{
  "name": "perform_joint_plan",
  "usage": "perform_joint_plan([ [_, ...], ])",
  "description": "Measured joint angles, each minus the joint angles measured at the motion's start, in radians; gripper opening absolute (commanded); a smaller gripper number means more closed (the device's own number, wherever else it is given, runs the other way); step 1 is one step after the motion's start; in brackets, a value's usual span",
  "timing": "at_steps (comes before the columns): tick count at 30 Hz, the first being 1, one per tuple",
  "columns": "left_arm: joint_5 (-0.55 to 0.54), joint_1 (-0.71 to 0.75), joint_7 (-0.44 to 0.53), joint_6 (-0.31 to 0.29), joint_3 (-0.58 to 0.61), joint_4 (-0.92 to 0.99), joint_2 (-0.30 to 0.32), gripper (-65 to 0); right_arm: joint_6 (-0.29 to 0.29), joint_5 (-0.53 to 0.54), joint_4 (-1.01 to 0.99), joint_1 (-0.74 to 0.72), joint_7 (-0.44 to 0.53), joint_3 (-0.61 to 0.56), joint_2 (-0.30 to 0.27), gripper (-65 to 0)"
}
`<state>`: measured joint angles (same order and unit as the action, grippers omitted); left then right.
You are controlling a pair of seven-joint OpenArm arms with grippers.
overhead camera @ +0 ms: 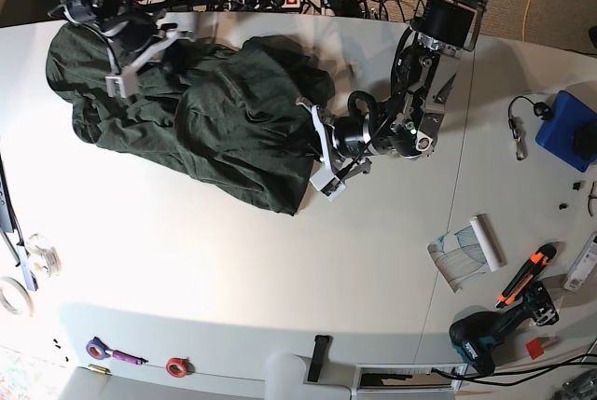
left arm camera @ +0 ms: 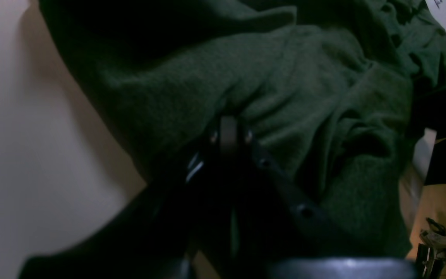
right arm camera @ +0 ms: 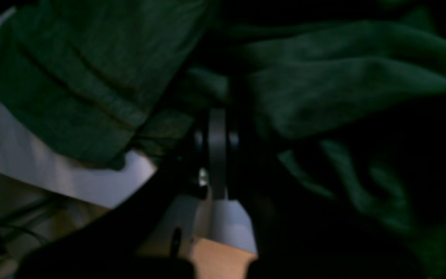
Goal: Layout the t-shirt on the table in an organized manner, then fold the t-shirt properly
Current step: 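Grasp the collar end with the right gripper and fold it over the bundle, then press the right gripper onto the shirt body near the collar end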
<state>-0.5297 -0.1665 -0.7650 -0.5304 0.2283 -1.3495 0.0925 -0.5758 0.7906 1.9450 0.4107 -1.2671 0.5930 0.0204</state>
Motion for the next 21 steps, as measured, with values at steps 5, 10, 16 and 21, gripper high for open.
perform_joint_plan([
  [5,-0.002,0.000,0.000,0.000,0.000,0.000,0.002,-65.0,-0.112,0.459,0.002,-0.007,-0.079,0.021,0.004,-65.0],
  [10,-0.002,0.000,0.000,0.000,0.000,0.000,0.002,-65.0,-0.121,0.446,0.002,-0.021,-0.101,-0.101,0.030,-65.0],
  [16,-0.002,0.000,0.000,0.000,0.000,0.000,0.002,-65.0,-0.119,0.127,0.001,-0.029,0.130,-0.330,0.038,-65.0],
  [21,-0.002,0.000,0.000,0.000,0.000,0.000,0.002,-65.0,0.000,-0.158,0.000,-0.048,0.171,-0.462,0.035,-65.0],
])
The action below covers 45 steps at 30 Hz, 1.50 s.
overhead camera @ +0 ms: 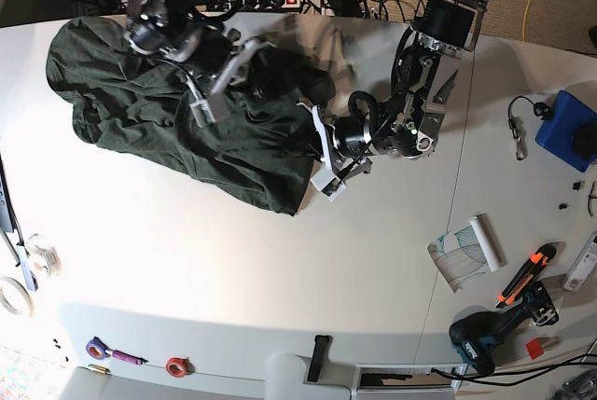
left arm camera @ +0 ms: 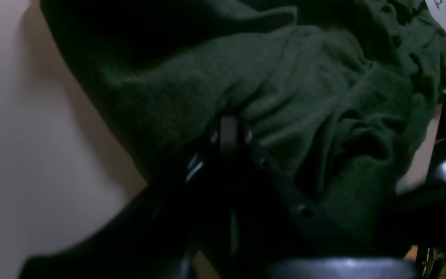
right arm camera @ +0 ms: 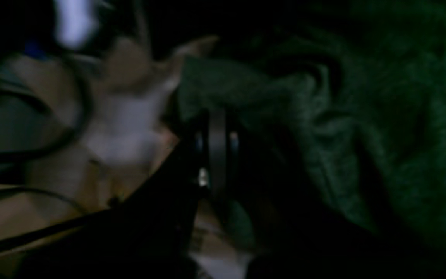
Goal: Layout the t-shirt on the table in an organized manner, then fold the t-shirt properly
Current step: 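Press the right gripper onto the shirt body near the collar end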
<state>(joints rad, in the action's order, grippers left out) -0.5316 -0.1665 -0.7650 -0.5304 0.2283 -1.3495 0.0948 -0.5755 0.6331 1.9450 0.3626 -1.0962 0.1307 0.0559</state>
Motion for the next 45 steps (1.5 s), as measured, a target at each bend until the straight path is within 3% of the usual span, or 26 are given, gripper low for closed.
perform_joint_plan([
  [3,0.000,0.000,0.000,0.000,0.000,0.000,0.000,-65.0,0.051,-0.123,0.000,0.001,-0.007,-0.026,0.000,-65.0],
  [5,0.000,0.000,0.000,0.000,0.000,0.000,0.000,-65.0,0.063,-0.150,0.000,0.003,-0.046,-0.026,0.000,-65.0],
  [11,0.000,0.000,0.000,0.000,0.000,0.000,0.000,-65.0,0.071,-0.134,0.003,0.001,-0.147,-0.025,0.000,-65.0],
  [15,0.000,0.000,0.000,0.000,0.000,0.000,0.000,-65.0,0.071,-0.127,0.004,0.003,-0.165,-0.026,-0.008,-65.0],
  [25,0.023,0.000,0.007,0.000,0.000,-0.001,0.000,-65.0,0.079,-0.100,0.008,0.006,-0.175,-0.027,-0.105,-65.0],
  [35,0.023,0.000,0.007,-0.001,0.000,-0.001,0.000,-65.0,0.089,-0.083,0.019,0.006,-0.211,-0.027,-0.114,-65.0],
  [41,0.023,0.000,0.007,0.000,0.000,-0.001,0.000,-65.0,0.098,-0.138,0.147,0.035,-0.246,-0.026,-0.119,-65.0],
  [45,0.023,0.000,0.008,0.000,0.000,-0.001,0.000,-65.0,0.097,-0.200,0.235,0.039,-0.208,-0.026,-0.119,-65.0],
])
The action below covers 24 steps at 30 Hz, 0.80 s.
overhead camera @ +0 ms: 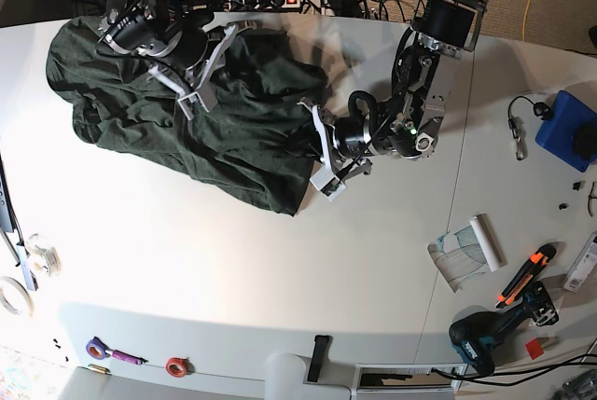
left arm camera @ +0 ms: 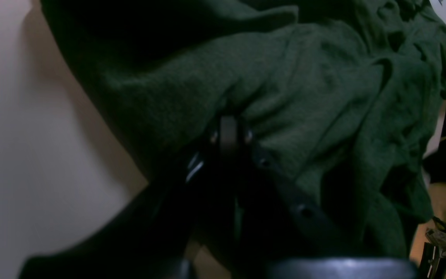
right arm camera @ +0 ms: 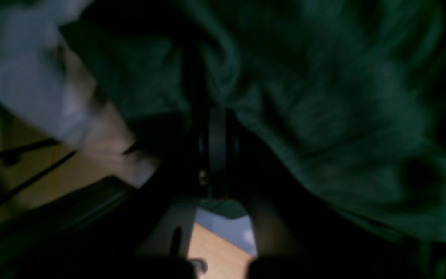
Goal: Layout the t-shirt on the table in an organized manner, then fold the t-shirt properly
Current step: 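Press the right gripper onto the shirt body near the collar end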
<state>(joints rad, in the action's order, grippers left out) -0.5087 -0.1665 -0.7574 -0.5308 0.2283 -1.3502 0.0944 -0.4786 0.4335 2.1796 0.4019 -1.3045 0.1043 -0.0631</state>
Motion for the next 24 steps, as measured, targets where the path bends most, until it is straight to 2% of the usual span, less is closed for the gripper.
perform_joint_plan([
  [3,0.000,0.000,0.000,0.000,0.000,0.000,0.000,-65.0,0.001,-0.110,-0.001,0.003,0.008,0.000,0.000,-65.0],
  [6,0.000,0.000,0.000,0.000,0.000,0.000,0.000,-65.0,0.041,-0.217,-0.001,0.003,0.029,0.000,0.000,-65.0],
  [8,0.000,0.000,0.000,0.000,0.000,0.000,0.000,-65.0,0.064,-0.247,-0.001,0.003,0.057,0.000,0.000,-65.0],
  [10,0.000,0.000,0.000,0.000,0.000,0.000,0.000,-65.0,0.064,-0.193,-0.002,0.003,0.127,0.000,0.000,-65.0],
  [12,0.000,0.000,0.001,0.000,0.000,0.000,0.000,-65.0,0.061,-0.032,-0.002,0.002,0.200,0.001,0.000,-65.0],
  [14,0.001,0.000,0.003,0.000,0.000,0.000,0.000,-65.0,0.030,0.100,-0.002,0.003,0.214,-0.007,0.000,-65.0],
  [15,0.000,0.000,0.004,0.000,0.000,0.000,0.000,-65.0,0.018,0.119,-0.001,0.003,0.214,-0.015,0.000,-65.0],
  [24,0.003,0.000,0.005,0.000,0.000,0.000,0.000,-65.0,0.054,-0.043,-0.120,0.003,0.197,-0.046,0.000,-65.0],
])
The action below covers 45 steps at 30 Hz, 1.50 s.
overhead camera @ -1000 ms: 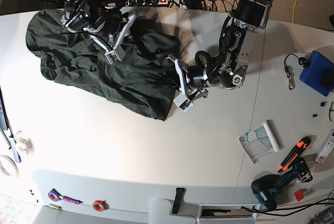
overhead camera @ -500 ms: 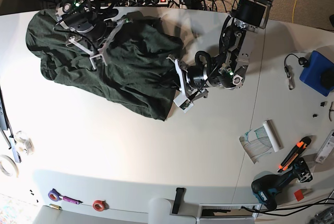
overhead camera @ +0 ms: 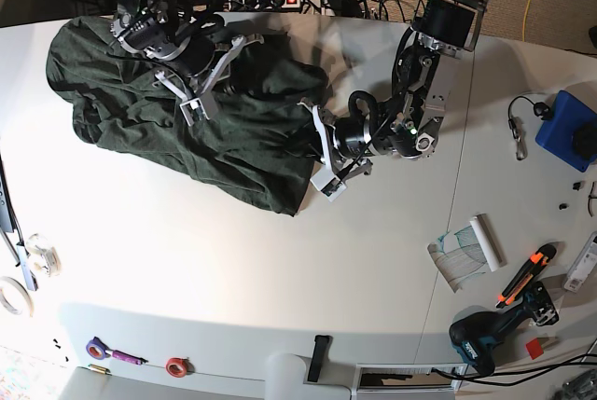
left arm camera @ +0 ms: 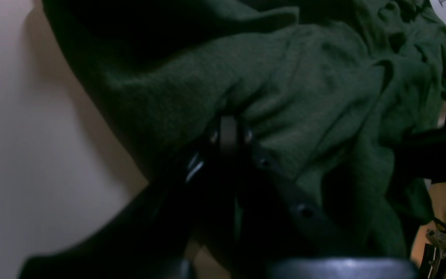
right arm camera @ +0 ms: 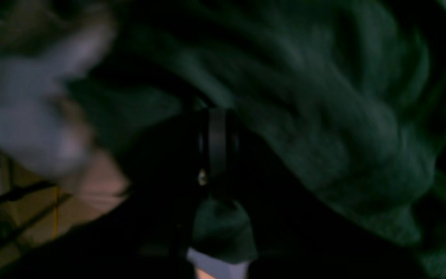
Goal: Layout the t-shirt on the table in an organized manner, then fold the t-shirt properly
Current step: 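Press the right gripper onto the shirt body near the collar end, then pull the shirt collar end outward with the right gripper, flattening it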
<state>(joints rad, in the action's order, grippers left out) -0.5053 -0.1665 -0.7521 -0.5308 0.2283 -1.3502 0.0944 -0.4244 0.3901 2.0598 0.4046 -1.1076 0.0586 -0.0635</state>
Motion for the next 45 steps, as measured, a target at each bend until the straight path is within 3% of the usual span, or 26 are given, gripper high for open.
perform_joint_plan([
  [5,0.000,0.000,0.002,0.000,0.000,0.000,0.000,-65.0,-0.002,-0.001,-0.014,0.000,-0.071,0.000,0.000,-65.0],
  [13,0.000,0.000,0.002,0.000,0.000,0.000,0.000,-65.0,0.036,-0.180,-0.011,-0.003,-0.061,-0.001,0.001,-65.0],
  [24,0.000,0.000,0.002,0.000,0.000,0.000,0.000,-65.0,0.037,-0.171,-0.011,-0.003,-0.043,-0.001,0.003,-65.0],
  [25,0.000,0.000,0.002,0.000,0.000,0.000,0.000,-65.0,0.037,-0.152,-0.011,-0.004,-0.045,-0.001,0.002,-63.8],
  [28,0.000,0.000,0.002,0.000,0.000,0.000,0.000,-65.0,0.005,-0.120,0.003,-0.008,-0.063,-0.001,0.001,-47.4],
  [29,0.001,0.000,0.002,0.000,0.000,0.000,0.000,-65.0,0.003,-0.113,0.021,-0.008,-0.067,-0.001,0.000,-44.8],
  [37,0.001,0.000,0.003,0.000,0.000,0.000,0.000,-65.0,0.000,-0.139,0.284,-0.009,0.003,0.000,0.000,-44.6],
  [41,0.001,0.000,0.003,0.000,0.000,0.000,0.000,-65.0,0.010,-0.299,0.277,-0.008,0.021,0.013,0.001,-44.6],
  [45,0.001,0.000,0.003,0.000,0.000,0.000,0.000,-65.0,0.026,-0.367,0.278,-0.009,0.056,0.151,0.000,-44.6],
])
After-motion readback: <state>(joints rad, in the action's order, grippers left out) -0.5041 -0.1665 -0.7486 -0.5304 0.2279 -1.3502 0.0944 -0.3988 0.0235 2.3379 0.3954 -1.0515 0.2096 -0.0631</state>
